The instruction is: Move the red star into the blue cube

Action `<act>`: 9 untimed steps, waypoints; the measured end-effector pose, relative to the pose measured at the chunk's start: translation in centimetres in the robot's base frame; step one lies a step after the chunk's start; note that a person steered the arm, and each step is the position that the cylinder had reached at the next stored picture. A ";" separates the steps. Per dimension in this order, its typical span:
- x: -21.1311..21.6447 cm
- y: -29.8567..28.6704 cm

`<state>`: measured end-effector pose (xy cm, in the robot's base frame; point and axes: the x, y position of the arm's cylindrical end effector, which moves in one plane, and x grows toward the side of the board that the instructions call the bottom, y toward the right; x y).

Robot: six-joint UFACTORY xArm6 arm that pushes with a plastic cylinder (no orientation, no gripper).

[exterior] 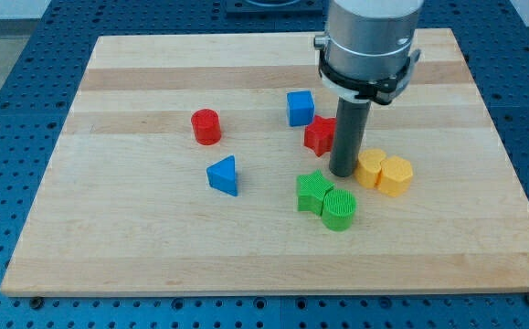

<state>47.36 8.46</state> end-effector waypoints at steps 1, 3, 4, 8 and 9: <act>0.0 0.6; -1.5 0.5; -3.2 0.4; -7.3 -0.6; -7.3 -1.2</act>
<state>40.07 7.26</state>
